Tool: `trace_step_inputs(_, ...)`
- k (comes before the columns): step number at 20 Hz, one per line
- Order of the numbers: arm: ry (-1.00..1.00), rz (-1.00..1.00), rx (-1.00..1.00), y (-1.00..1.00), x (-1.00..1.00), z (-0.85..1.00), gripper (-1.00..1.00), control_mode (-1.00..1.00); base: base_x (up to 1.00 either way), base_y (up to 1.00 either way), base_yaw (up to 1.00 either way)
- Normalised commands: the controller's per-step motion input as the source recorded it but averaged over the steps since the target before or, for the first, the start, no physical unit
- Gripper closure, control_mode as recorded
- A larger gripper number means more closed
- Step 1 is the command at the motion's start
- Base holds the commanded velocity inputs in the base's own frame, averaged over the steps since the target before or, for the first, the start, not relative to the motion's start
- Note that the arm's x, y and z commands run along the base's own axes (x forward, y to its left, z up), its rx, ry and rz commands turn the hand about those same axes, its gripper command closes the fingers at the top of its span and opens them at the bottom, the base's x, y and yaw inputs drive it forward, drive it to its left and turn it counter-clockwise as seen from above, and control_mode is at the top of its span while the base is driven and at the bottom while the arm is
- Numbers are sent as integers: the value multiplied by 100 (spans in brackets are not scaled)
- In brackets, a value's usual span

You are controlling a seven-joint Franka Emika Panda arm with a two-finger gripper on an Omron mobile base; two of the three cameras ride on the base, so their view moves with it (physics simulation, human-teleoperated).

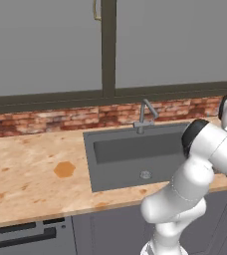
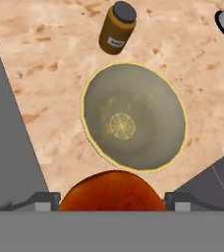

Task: Pick the tomato from the sink and place it in the bowl. Then pick the bowl and place it in the microwave. Then close the microwave door and press the start button.

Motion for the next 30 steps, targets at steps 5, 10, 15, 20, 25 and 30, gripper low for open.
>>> trace_step_inputs(5, -3, -26, 2, -9, 10, -28, 100, -100, 0, 0, 0)
trace_step_inputs(10, -8, -13, 6, -19, 13, -36, 100, -100, 0, 0, 0)
trace_step_inputs(15, -5, -13, 8, -55, 9, -15, 100, -100, 0, 0, 0)
trace_step_inputs(20, -2, -7, 10, -55, 13, -13, 100, -100, 0, 0, 0)
trace_step_inputs(25, -1, 0, 12, -37, 22, -7, 100, -100, 0, 0, 0)
trace_step_inputs(30, 0, 1, 9, -19, 16, -13, 100, -100, 0, 0, 0)
